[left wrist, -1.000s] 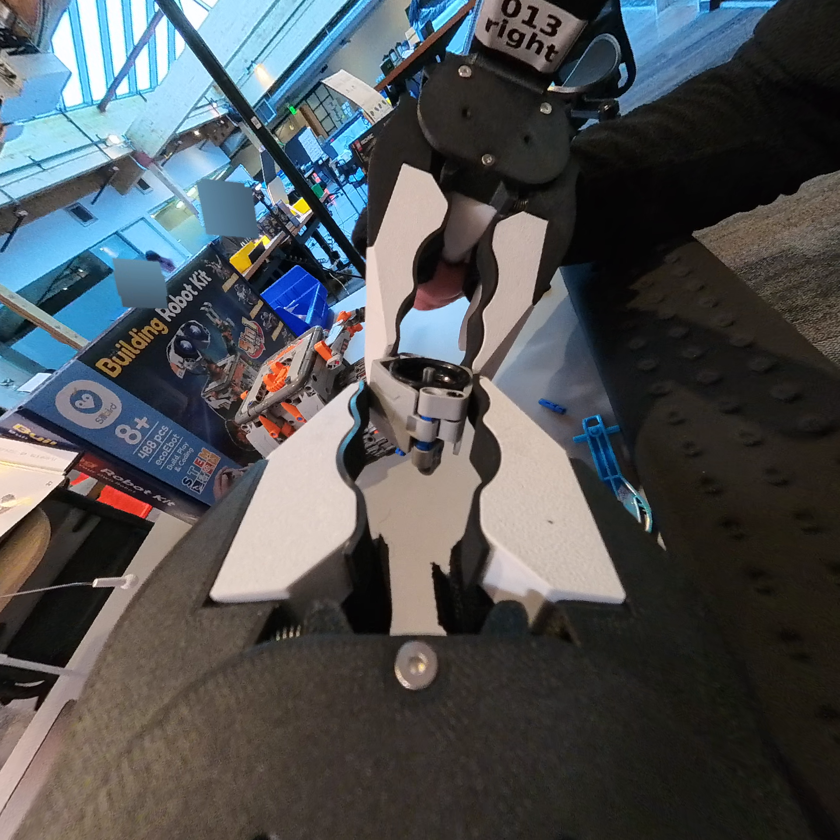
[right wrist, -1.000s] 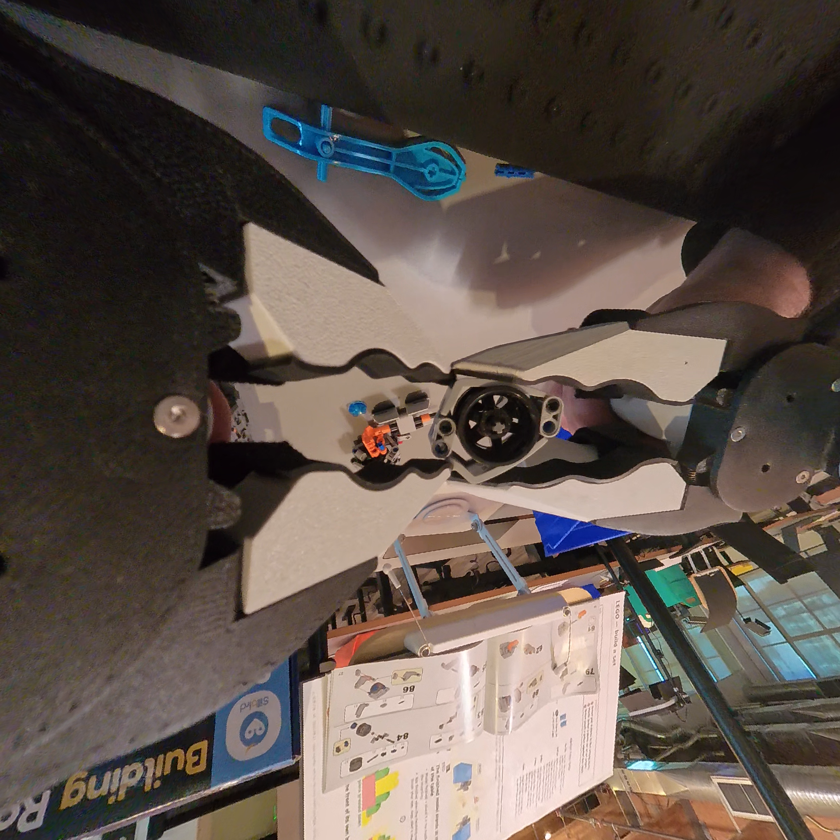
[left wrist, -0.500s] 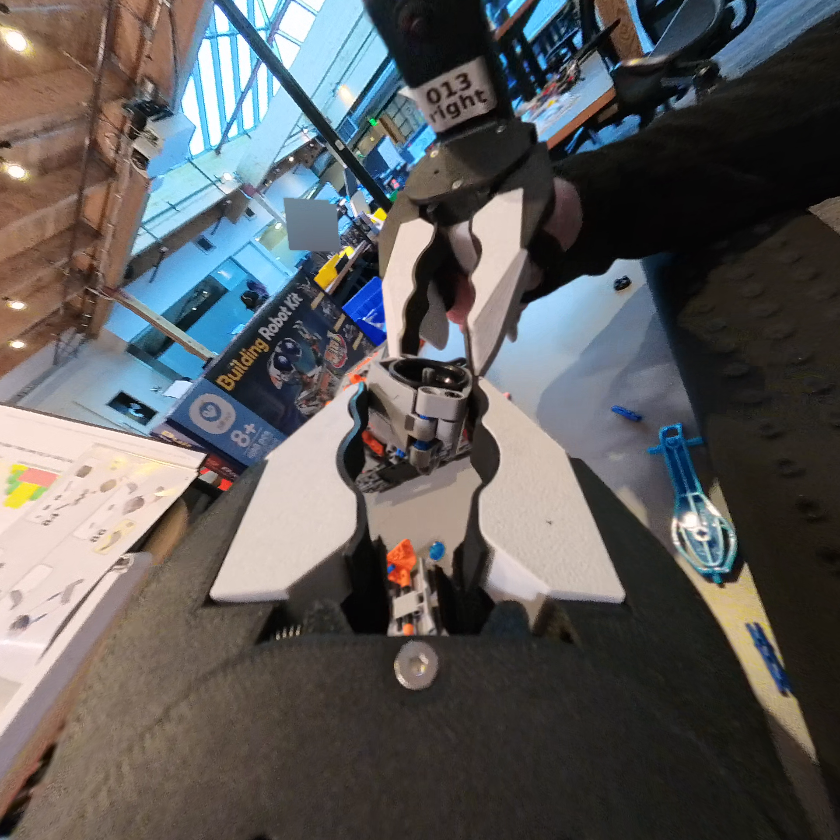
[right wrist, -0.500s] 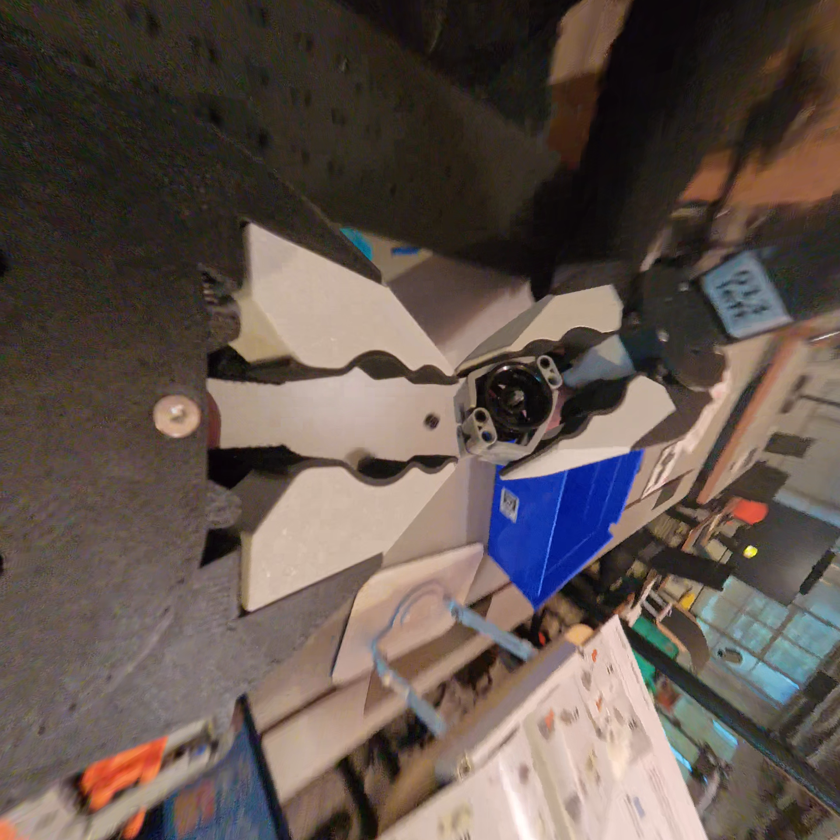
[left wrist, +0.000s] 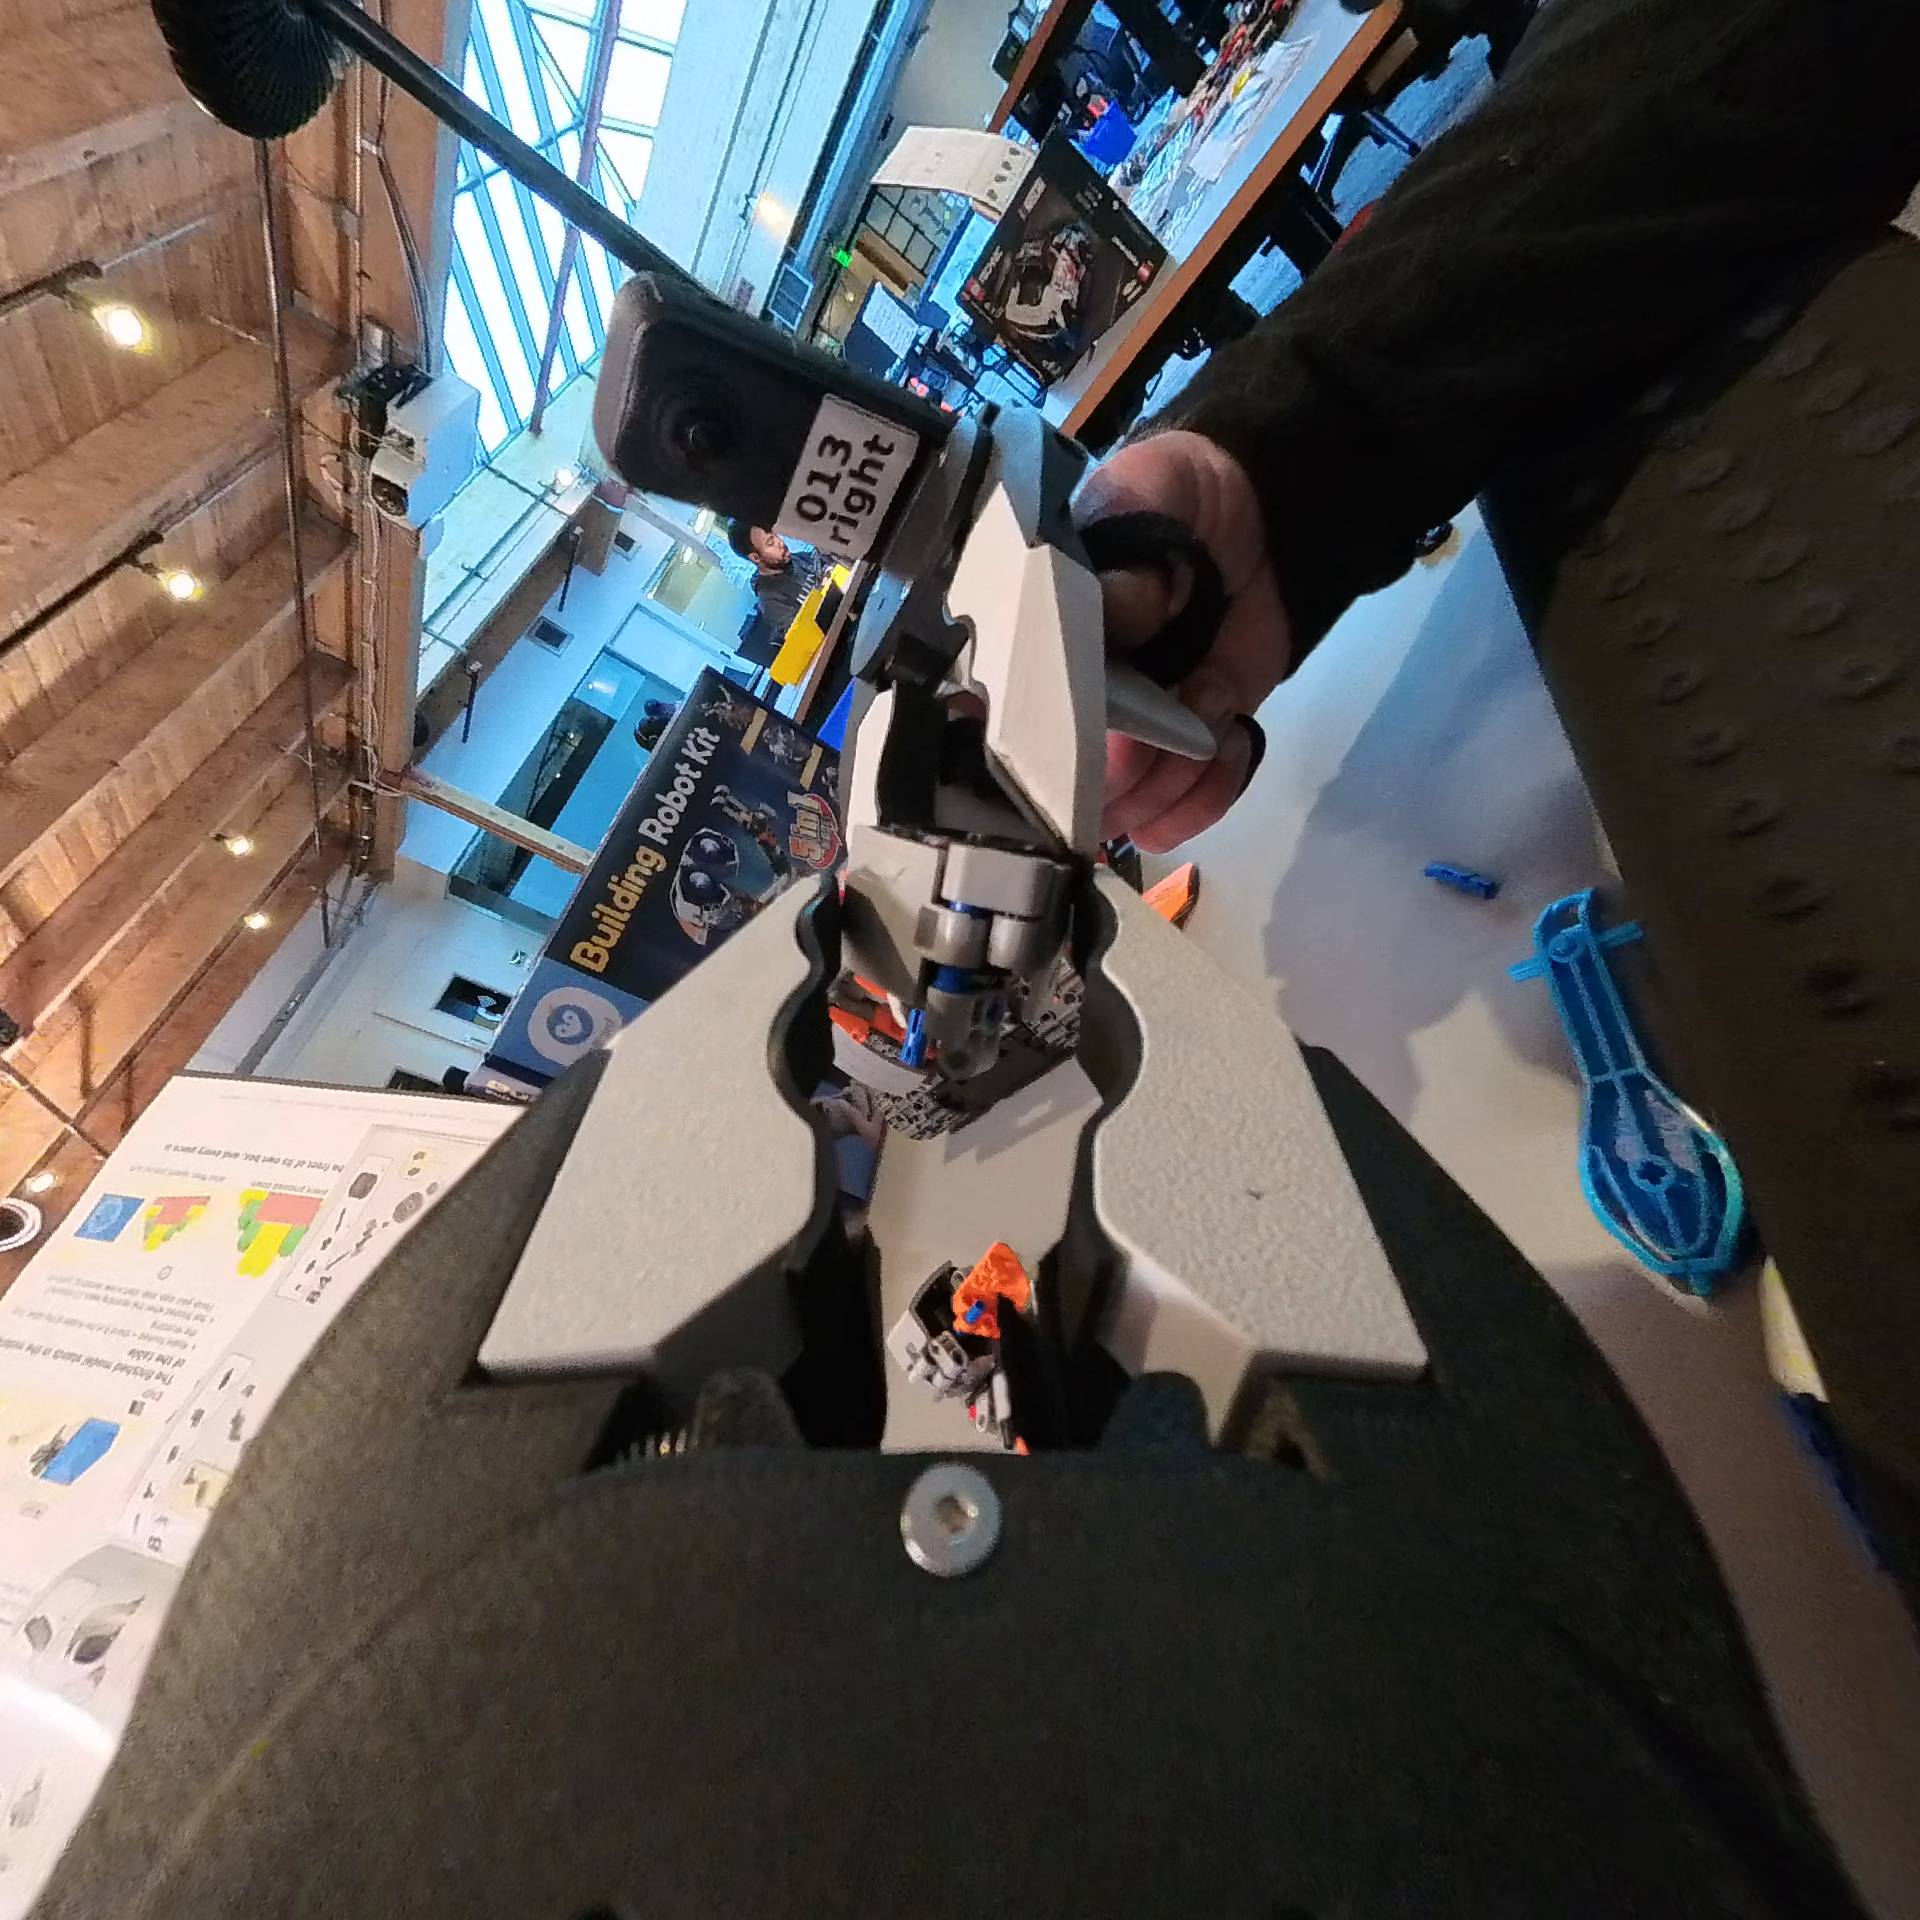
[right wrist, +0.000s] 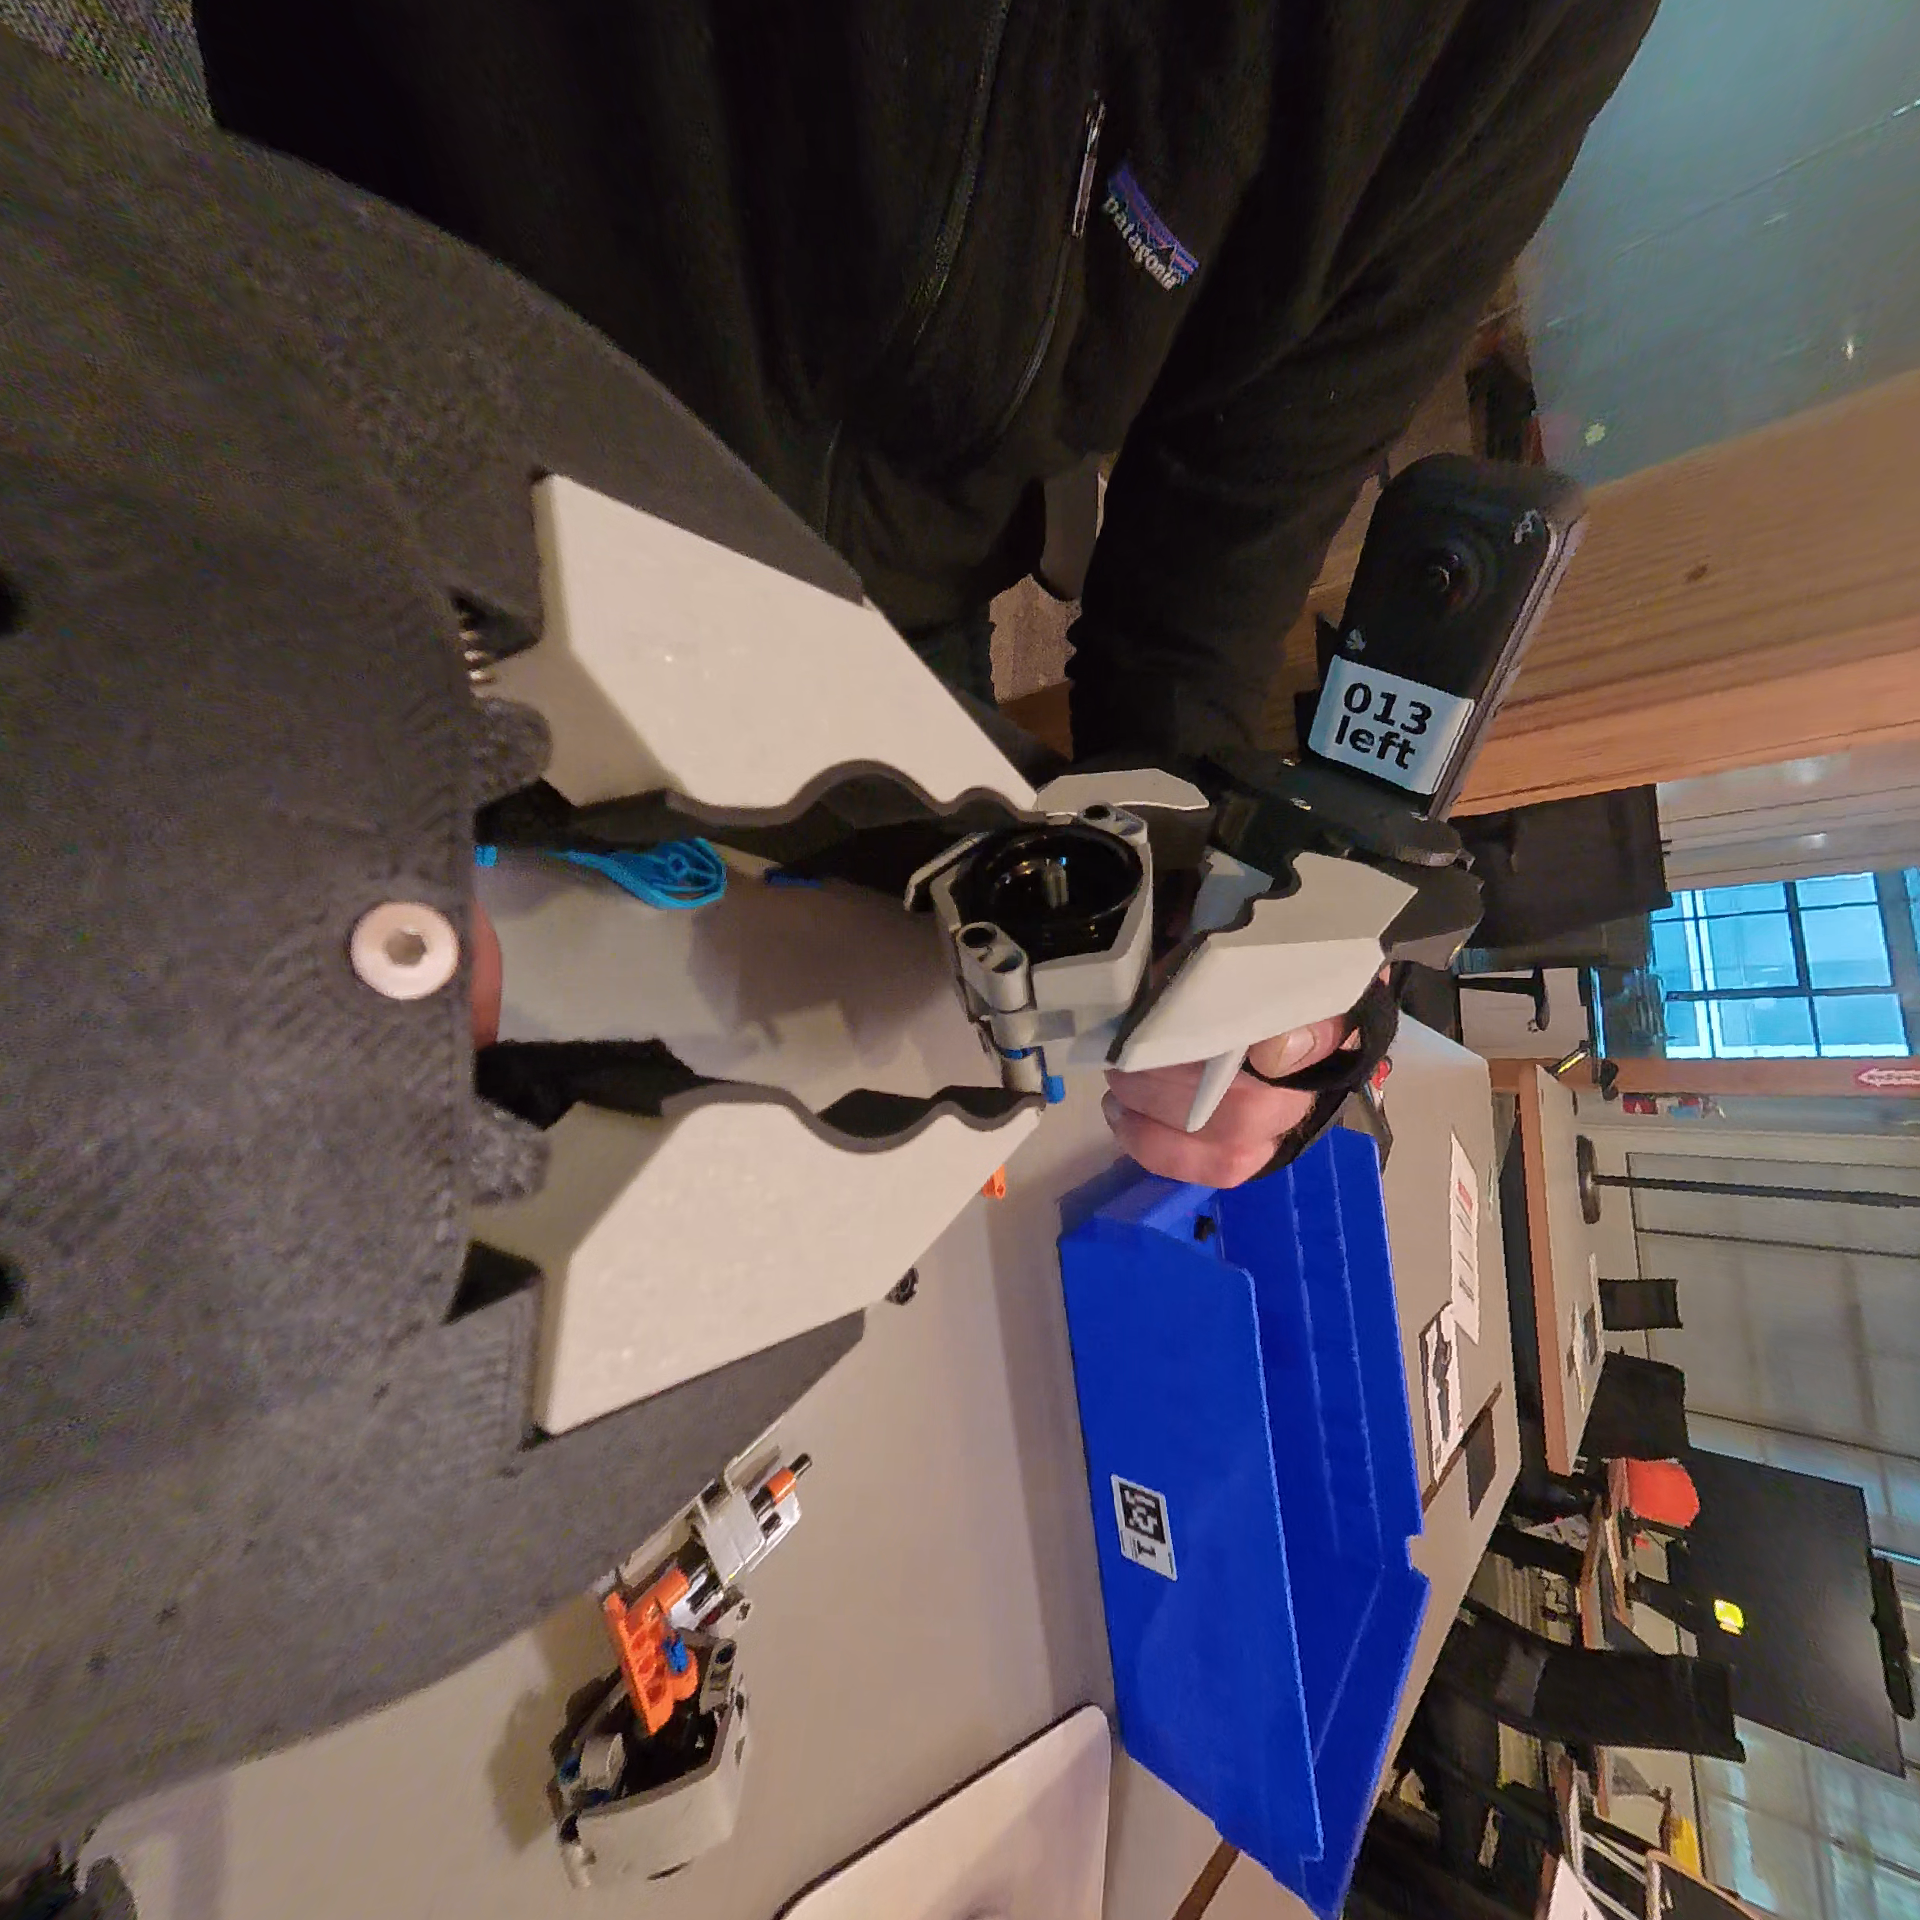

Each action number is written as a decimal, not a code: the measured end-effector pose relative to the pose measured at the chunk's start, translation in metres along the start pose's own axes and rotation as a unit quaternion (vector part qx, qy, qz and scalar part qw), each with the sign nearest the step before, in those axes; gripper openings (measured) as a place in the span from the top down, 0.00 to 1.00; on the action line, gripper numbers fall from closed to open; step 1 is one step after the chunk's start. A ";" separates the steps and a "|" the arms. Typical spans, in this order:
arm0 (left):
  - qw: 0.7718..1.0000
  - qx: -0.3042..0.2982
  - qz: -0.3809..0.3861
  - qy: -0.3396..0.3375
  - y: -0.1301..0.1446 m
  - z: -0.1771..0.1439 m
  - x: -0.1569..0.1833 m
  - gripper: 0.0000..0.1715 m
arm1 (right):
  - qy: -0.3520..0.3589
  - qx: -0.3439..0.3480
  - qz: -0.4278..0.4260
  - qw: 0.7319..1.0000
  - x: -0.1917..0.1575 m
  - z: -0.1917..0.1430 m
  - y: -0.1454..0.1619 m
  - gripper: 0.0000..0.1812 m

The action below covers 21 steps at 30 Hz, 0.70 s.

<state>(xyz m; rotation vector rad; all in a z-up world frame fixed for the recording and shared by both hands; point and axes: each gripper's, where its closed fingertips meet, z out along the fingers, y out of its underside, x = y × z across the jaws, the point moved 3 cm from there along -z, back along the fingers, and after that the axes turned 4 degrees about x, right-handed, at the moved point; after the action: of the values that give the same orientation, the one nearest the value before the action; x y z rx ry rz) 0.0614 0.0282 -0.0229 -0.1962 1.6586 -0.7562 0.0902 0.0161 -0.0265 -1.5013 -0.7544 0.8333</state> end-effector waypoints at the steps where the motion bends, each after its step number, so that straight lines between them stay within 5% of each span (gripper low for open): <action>1: 1.000 -0.003 -0.001 0.000 0.001 0.000 -0.001 0.75 | 0.006 -0.001 -0.007 1.000 0.001 0.000 0.000 0.74; 14: 1.000 -0.016 -0.021 -0.009 0.006 -0.003 -0.007 0.75 | 0.047 0.010 -0.010 0.999 0.017 -0.015 -0.005 0.74; 21: 1.000 -0.023 -0.015 -0.012 0.009 -0.007 -0.010 0.86 | 0.074 -0.007 -0.009 0.997 0.024 -0.016 -0.001 0.75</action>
<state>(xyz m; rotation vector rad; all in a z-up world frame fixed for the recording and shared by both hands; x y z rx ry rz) 0.0593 0.0427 -0.0196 -0.2614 1.6548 -0.7361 0.1164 0.0283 -0.0265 -1.5471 -0.6652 0.6963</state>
